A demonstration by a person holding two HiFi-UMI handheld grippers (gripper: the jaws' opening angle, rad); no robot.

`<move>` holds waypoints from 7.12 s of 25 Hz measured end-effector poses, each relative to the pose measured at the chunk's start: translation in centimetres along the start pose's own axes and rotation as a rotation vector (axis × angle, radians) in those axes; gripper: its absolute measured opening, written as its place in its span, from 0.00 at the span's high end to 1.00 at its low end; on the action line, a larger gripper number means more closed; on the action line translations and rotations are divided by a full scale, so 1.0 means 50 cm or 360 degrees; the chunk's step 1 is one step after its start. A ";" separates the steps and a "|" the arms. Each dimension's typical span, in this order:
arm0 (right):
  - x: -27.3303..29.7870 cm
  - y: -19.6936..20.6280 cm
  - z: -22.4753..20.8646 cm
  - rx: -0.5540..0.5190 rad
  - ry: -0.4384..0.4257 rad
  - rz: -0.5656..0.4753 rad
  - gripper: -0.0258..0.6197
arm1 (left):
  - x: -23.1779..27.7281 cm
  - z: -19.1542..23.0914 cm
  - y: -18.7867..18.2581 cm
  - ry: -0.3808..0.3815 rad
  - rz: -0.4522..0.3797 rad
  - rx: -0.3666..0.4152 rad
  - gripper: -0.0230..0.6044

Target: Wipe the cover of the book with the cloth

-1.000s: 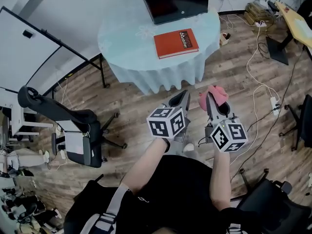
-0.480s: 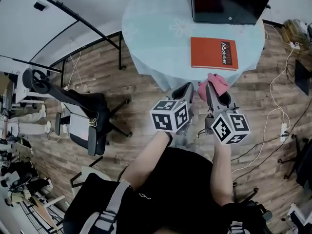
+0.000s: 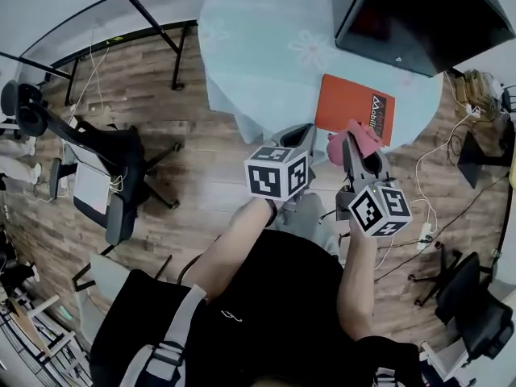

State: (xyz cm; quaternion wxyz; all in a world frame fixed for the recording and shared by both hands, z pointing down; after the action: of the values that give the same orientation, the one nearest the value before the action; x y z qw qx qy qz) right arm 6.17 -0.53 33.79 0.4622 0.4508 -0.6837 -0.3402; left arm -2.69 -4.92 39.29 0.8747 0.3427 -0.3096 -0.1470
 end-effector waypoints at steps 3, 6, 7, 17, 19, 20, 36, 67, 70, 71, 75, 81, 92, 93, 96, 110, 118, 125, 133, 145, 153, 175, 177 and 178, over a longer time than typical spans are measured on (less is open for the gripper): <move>0.029 -0.015 -0.009 -0.0023 -0.0001 0.0028 0.81 | 0.023 0.007 -0.021 0.0013 -0.0011 -0.0017 0.94; 0.056 -0.012 -0.009 -0.0044 -0.0047 0.0092 0.81 | 0.047 0.020 -0.029 -0.0003 -0.0011 -0.0081 0.94; 0.067 -0.008 -0.013 -0.0052 -0.0067 0.0119 0.81 | 0.058 0.024 -0.030 -0.0011 -0.0012 -0.0098 0.94; 0.204 0.016 -0.095 0.0009 -0.0189 0.0344 0.81 | 0.178 0.072 -0.028 -0.0155 0.0059 -0.0229 0.94; 0.231 0.020 -0.114 0.0023 -0.0210 0.0385 0.81 | 0.201 0.088 -0.026 -0.0203 0.0077 -0.0263 0.94; 0.244 0.020 -0.125 0.0028 -0.0217 0.0406 0.81 | 0.213 0.095 -0.027 -0.0222 0.0082 -0.0283 0.94; 0.438 0.089 -0.213 0.0005 -0.0340 0.0726 0.81 | 0.335 0.179 -0.037 -0.0390 0.0153 -0.0359 0.94; 0.466 0.130 -0.284 0.0016 -0.0275 0.0917 0.81 | 0.411 0.135 -0.004 -0.0372 0.0486 -0.0256 0.94; 0.462 0.126 -0.299 0.0029 -0.0269 0.0907 0.81 | 0.422 0.125 -0.003 -0.0370 0.0508 -0.0241 0.94; 0.459 0.125 -0.303 0.0034 -0.0267 0.0907 0.81 | 0.425 0.121 -0.002 -0.0370 0.0513 -0.0235 0.94; 0.451 0.120 -0.320 0.0061 -0.0260 0.0906 0.81 | 0.438 0.107 0.001 -0.0371 0.0534 -0.0217 0.94; 0.441 0.118 -0.348 0.0108 -0.0266 0.0916 0.81 | 0.459 0.091 0.011 -0.0387 0.0562 -0.0205 0.94; 0.410 0.107 -0.393 0.0156 -0.0249 0.0938 0.81 | 0.489 0.043 0.024 -0.0367 0.0652 -0.0138 0.94; 0.403 0.109 -0.397 0.0168 -0.0244 0.0941 0.81 | 0.489 0.038 0.031 -0.0349 0.0664 -0.0138 0.94; 0.390 0.109 -0.412 0.0187 -0.0222 0.0937 0.81 | 0.498 0.024 0.038 -0.0299 0.0698 -0.0135 0.94; 0.352 0.090 -0.470 0.0316 -0.0171 0.0834 0.81 | 0.541 -0.037 0.053 -0.0276 0.0823 0.0186 0.94; 0.302 0.085 -0.547 0.0399 -0.0096 0.0787 0.81 | 0.589 -0.104 0.086 -0.0186 0.0881 0.0290 0.94; 0.281 0.072 -0.580 0.0457 -0.0031 0.0728 0.81 | 0.608 -0.134 0.089 -0.0136 0.0905 0.0320 0.94; 0.259 0.071 -0.594 0.0471 0.0073 0.0663 0.80 | 0.611 -0.147 0.093 -0.0067 0.0924 0.0333 0.94; 0.217 -0.020 -0.558 0.0366 0.0119 0.0416 0.81 | 0.574 -0.171 0.071 0.0038 0.0803 0.0316 0.94; 0.236 -0.033 -0.417 0.0313 0.0003 0.0430 0.81 | 0.421 0.007 0.019 -0.0165 0.0624 0.0062 0.94; 0.356 0.162 -0.162 0.0196 -0.0259 0.0795 0.81 | 0.275 0.157 0.066 -0.0235 0.0552 -0.0121 0.94; 0.360 0.177 -0.170 0.0224 -0.0232 0.0801 0.81 | 0.278 0.153 0.078 -0.0230 0.0571 -0.0119 0.94; 0.363 0.182 -0.176 0.0227 -0.0216 0.0801 0.81 | 0.280 0.150 0.081 -0.0229 0.0578 -0.0113 0.94</move>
State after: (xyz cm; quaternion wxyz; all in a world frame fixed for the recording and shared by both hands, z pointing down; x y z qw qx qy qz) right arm 8.67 -14.54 50.73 0.4525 0.2744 -0.8258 -0.1950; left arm 3.37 -12.39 52.57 0.8740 0.2389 -0.4226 -0.0217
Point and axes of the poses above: the fingertips, and each gripper's own axes: x forward along the fingers, z to its left, y out of its underside, the point moved 2 cm from there along -x, backward along the fingers, and after that the axes turned 1 degree about x, right-handed, at the moved point
